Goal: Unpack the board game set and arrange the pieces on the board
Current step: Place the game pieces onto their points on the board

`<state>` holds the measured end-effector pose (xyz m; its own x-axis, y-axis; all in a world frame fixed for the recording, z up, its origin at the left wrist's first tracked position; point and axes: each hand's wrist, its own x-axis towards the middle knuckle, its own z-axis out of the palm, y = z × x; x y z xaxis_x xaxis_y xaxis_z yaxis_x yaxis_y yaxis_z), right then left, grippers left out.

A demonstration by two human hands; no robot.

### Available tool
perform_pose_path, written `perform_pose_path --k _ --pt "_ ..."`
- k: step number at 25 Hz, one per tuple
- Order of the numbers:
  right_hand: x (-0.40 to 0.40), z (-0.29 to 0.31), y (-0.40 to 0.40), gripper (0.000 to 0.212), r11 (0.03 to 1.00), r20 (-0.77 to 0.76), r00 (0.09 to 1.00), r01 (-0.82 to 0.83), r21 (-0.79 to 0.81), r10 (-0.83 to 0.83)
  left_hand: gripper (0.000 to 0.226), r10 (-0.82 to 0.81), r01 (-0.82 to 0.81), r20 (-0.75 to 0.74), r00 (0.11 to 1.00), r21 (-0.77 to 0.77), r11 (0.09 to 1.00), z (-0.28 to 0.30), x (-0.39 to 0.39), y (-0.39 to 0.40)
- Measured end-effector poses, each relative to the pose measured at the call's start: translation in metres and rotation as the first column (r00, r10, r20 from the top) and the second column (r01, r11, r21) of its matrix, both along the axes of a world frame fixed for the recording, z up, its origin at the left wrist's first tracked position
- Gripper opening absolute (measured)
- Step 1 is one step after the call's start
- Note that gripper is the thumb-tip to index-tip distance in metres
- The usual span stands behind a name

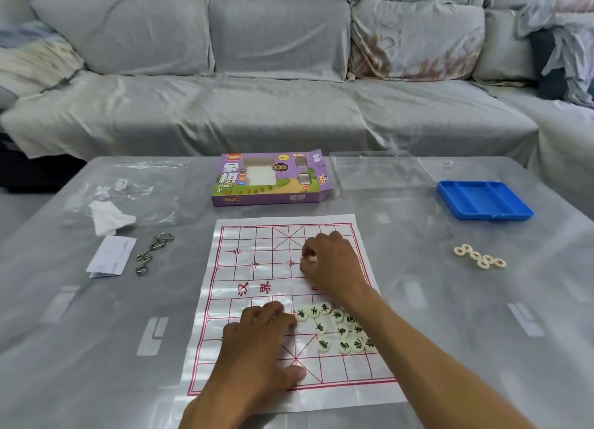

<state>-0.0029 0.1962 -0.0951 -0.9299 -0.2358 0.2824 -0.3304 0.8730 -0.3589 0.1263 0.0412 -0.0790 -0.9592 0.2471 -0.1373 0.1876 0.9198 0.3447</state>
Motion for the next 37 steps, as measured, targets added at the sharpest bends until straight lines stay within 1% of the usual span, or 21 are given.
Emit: perform_pose_path --k 1,2,5,6,7,8,9,10,12,13,14,16,20,22,25,27,30,32,33,35,37 --pt "-0.004 -0.003 -0.002 0.016 0.996 -0.007 1.0 -0.004 0.084 0.004 0.064 0.002 -0.002 0.004 1.0 0.002 1.0 0.0 0.0 -0.001" --pt "-0.007 -0.005 0.001 0.019 0.994 -0.009 1.0 -0.01 0.112 0.011 0.064 0.002 -0.002 0.004 1.0 -0.001 1.0 0.001 0.001 -0.001" --pt "-0.002 0.003 0.029 0.02 0.997 0.014 0.998 -0.063 0.039 0.062 0.062 -0.002 0.002 0.006 1.0 -0.004 1.0 0.0 0.0 0.0" --pt "0.002 0.006 0.046 0.018 0.999 0.011 0.999 -0.046 0.023 0.046 0.062 -0.003 0.003 0.005 1.0 0.001 1.0 0.0 0.001 0.0" --pt "0.005 0.01 0.067 0.017 1.0 0.011 1.0 0.007 0.021 -0.008 0.062 -0.005 0.005 0.001 1.0 0.006 1.0 0.001 0.001 -0.001" --pt "0.008 0.012 0.092 0.017 0.994 0.011 0.995 0.102 0.03 -0.102 0.062 -0.008 0.008 0.001 1.0 0.004 1.0 0.0 0.001 -0.001" --pt "0.01 0.013 0.122 0.018 0.971 0.017 0.972 0.234 0.044 -0.235 0.062 -0.009 0.009 0.002 1.0 -0.005 1.0 -0.001 0.001 0.0" --pt "0.011 0.014 0.152 0.021 0.926 0.032 0.926 0.374 0.053 -0.375 0.062 -0.007 0.007 0.002 1.0 -0.012 1.0 -0.002 0.001 0.0" --pt "0.014 0.01 0.205 0.029 0.795 0.096 0.789 0.603 0.073 -0.607 0.065 0.005 -0.005 0.008 1.0 -0.012 1.0 -0.003 0.0 0.0" --pt "0.017 0.006 0.222 0.03 0.749 0.133 0.737 0.657 0.088 -0.663 0.069 0.013 -0.012 0.006 1.0 -0.012 1.0 -0.003 -0.001 0.0" --pt "0.019 0.001 0.232 0.028 0.733 0.165 0.716 0.674 0.091 -0.678 0.074 0.02 -0.02 -0.015 1.0 0.0 1.0 -0.004 -0.001 0.0" --pt "0.019 -0.007 0.239 0.021 0.745 0.185 0.725 0.664 0.064 -0.663 0.077 0.05 -0.048 -0.055 0.997 0.032 0.998 -0.008 -0.003 0.002" --pt "0.014 -0.005 0.237 0.014 0.76 0.173 0.752 0.649 -0.025 -0.636 0.044 0.089 -0.087 -0.117 0.989 0.021 0.996 -0.012 -0.005 0.007" --pt "0.012 -0.006 0.237 0.013 0.75 0.191 0.743 0.659 -0.047 -0.641 0.031 0.091 -0.091 -0.121 0.989 0.002 0.996 -0.011 -0.004 0.007" --pt "0.012 -0.009 0.234 0.015 0.723 0.224 0.705 0.691 -0.004 -0.673 0.03 0.1 -0.099 -0.09 0.991 0.013 0.995 -0.008 -0.005 0.01" --pt "0.013 -0.006 0.229 0.01 0.751 0.222 0.739 0.659 -0.043 -0.636 0.031 0.103 -0.101 -0.094 0.99 0.02 0.995 -0.008 -0.006 0.01" --pt "0.022 0.007 0.205 0.011 0.793 0.247 0.797 0.592 -0.141 -0.551 0.031 0.101 -0.098 -0.105 0.989 0.034 0.995 -0.008 -0.004 0.01" --pt "0.024 0.019 0.174 0.012 0.831 0.224 0.862 0.501 -0.243 -0.454 0.032 0.097 -0.094 -0.117 0.988 0.035 0.995 -0.008 -0.003 0.009" --pt "0.025 0.023 0.154 0.014 0.866 0.179 0.908 0.416 -0.277 -0.378 0.032 0.095 -0.092 -0.115 0.989 0.035 0.995 -0.008 -0.002 0.009" --pt "0.028 0.027 0.109 0.019 0.936 0.102 0.98 0.191 -0.295 -0.168 0.032 0.098 -0.094 -0.111 0.989 0.037 0.995 -0.008 -0.002 0.009" --pt "0.029 0.026 0.067 0.022 0.954 0.071 0.997 0.02 -0.299 0.002 0.033 0.099 -0.095 -0.11 0.989 0.038 0.995 -0.009 -0.002 0.008"
